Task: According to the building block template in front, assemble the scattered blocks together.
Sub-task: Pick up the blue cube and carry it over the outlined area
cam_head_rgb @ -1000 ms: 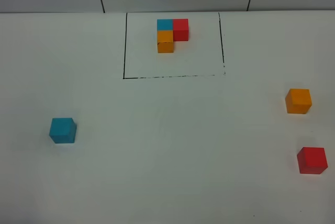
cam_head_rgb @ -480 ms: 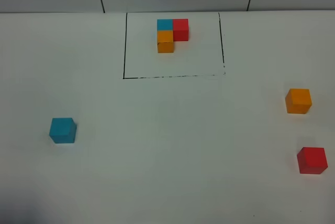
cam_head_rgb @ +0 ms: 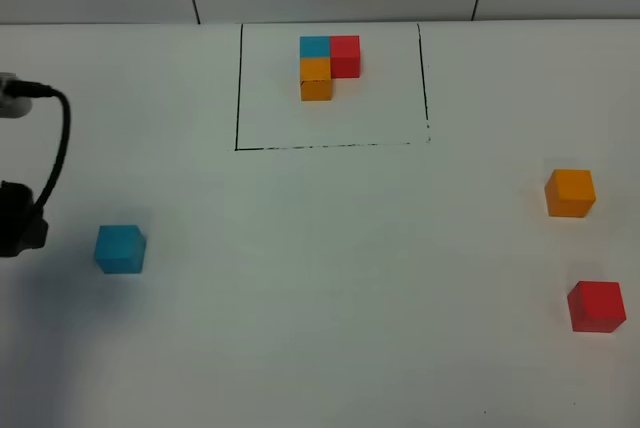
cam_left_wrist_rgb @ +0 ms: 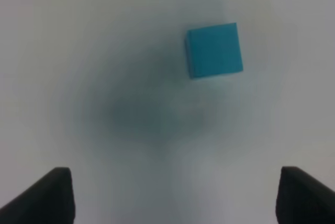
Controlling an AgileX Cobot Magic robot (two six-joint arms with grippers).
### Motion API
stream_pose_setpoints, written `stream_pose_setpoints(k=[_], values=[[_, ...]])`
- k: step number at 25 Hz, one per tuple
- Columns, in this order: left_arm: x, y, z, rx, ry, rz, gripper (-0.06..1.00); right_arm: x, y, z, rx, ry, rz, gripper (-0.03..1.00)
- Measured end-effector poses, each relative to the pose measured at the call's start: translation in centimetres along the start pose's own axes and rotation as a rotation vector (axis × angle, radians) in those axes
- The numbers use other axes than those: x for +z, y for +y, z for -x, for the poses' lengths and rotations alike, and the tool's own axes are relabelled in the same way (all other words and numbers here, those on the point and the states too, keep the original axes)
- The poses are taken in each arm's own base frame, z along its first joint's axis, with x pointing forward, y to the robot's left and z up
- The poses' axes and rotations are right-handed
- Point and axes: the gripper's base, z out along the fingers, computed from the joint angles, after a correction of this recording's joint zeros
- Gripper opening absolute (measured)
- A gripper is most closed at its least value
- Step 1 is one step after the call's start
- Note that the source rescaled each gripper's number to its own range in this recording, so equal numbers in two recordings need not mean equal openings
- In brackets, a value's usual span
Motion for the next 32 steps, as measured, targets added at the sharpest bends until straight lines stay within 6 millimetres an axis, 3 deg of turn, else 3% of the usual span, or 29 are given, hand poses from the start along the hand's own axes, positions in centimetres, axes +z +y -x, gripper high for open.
stream_pose_setpoints(k=[6,10,16,32], values=[[5.5,0.0,3.0,-0.065,0.126,-0.053,0.79,0.0,0.0,0.0,0.0,0.0,0.0,0.72],[7.7,-0.8,3.8,-0.057,0.181,-0.073,0.79,0.0,0.0,0.0,0.0,0.0,0.0,0.72],[8.8,-2.2,5.0,-0.069,0.19,-0.045,0.79,0.0,0.0,0.0,0.0,0.0,0.0,0.72],[11.2,-1.8,5.0,-0.133,0.265,0.025,0.79,0.0,0.0,0.0,0.0,0.0,0.0,0.72]])
